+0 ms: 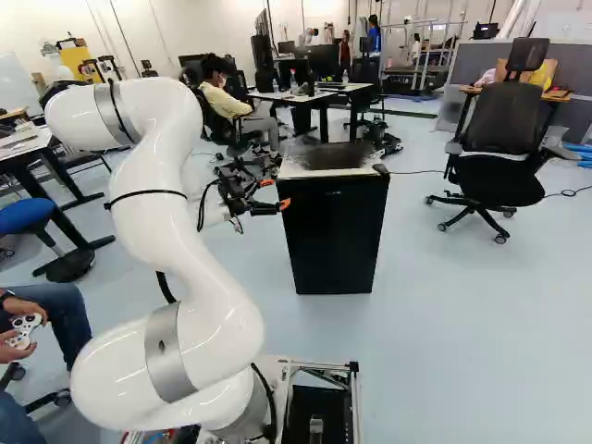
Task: Grab a drink from the fridge
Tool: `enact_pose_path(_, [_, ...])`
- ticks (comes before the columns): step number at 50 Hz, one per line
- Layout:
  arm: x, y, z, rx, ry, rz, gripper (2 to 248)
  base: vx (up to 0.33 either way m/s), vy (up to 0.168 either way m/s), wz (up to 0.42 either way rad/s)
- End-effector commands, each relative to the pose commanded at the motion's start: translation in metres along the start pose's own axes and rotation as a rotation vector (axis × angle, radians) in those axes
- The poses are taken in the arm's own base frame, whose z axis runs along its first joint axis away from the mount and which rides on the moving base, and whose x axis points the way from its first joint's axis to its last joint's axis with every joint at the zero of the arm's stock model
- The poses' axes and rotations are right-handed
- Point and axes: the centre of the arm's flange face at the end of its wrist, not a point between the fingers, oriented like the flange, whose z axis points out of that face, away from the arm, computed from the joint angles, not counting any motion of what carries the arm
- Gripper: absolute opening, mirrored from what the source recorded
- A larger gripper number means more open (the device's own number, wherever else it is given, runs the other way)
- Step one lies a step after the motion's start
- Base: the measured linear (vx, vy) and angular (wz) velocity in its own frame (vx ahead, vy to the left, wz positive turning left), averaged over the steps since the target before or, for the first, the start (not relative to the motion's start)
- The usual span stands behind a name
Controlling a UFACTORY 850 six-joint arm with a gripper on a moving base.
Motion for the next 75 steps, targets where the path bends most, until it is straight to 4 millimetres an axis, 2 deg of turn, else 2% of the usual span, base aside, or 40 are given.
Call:
enact_pose_path(15, [0.0000, 0.0000, 0.0000, 0.000, 0.000, -0.141, 247, 0.000, 0.000, 0.000])
enact_pose_path(46, [0.0000, 0.0001, 0.0003, -0.001, 0.000, -0.141, 247, 0.000, 0.000, 0.000])
enact_pose_path(75, [0.0011, 0.0036, 0.0094, -0.018, 0.002, -0.140, 247, 0.000, 0.000, 0.000])
